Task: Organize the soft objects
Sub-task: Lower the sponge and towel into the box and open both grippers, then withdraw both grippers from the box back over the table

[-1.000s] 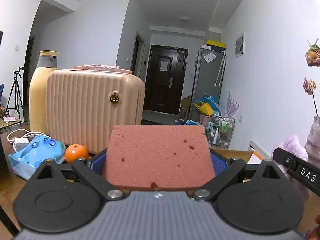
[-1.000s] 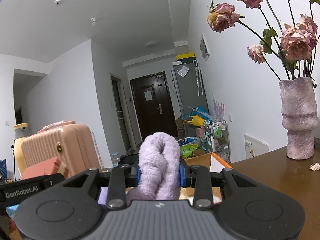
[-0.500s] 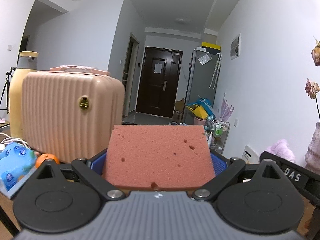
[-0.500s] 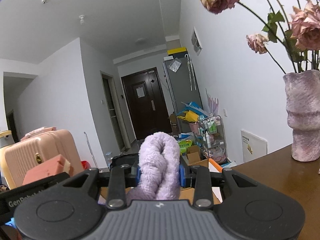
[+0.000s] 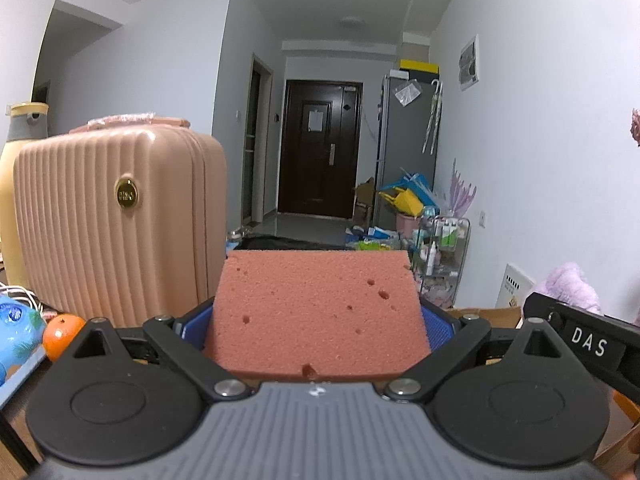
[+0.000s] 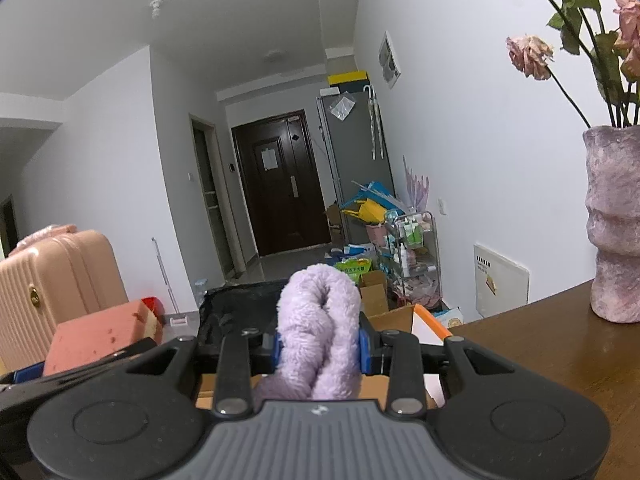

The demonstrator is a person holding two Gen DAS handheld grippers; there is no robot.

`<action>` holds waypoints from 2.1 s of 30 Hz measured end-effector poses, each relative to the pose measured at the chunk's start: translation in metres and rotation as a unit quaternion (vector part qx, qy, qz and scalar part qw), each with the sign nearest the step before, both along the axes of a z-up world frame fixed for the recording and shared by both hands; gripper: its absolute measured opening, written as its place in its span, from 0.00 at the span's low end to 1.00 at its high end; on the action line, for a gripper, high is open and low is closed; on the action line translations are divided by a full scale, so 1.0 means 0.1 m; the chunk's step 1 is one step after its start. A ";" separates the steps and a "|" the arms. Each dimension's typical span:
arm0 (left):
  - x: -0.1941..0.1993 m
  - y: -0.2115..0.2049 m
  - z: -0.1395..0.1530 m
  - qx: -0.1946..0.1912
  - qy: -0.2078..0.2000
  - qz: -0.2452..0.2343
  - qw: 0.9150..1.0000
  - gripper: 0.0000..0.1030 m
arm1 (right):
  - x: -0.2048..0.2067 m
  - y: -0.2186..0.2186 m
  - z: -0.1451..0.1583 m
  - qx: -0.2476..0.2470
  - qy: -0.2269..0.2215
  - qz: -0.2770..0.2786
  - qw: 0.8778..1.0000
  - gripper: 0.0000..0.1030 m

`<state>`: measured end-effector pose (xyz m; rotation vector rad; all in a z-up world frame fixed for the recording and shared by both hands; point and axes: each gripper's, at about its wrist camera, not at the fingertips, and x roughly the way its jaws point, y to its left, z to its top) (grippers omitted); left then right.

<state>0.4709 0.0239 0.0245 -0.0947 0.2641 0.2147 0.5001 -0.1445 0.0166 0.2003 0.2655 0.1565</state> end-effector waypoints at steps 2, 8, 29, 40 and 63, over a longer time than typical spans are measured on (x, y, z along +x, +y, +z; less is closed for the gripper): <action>0.01 0.01 -0.01 0.002 0.004 0.004 1.000 0.96 | 0.01 0.00 -0.02 -0.003 0.004 -0.002 1.000 0.33; 0.02 0.05 -0.03 0.004 0.005 0.010 1.000 1.00 | 0.03 -0.03 -0.05 -0.009 0.015 -0.009 1.000 0.43; -0.14 0.13 -0.03 0.000 0.003 0.040 0.999 1.00 | -0.07 -0.14 -0.03 0.018 0.009 -0.036 0.999 1.00; -0.44 0.22 -0.03 0.000 0.003 0.045 0.999 1.00 | -0.36 -0.17 0.02 0.007 -0.012 -0.040 0.999 1.00; -1.29 0.34 -0.06 0.012 0.015 0.039 0.999 1.00 | -1.32 -0.22 0.06 -0.046 -0.032 -0.011 0.998 1.00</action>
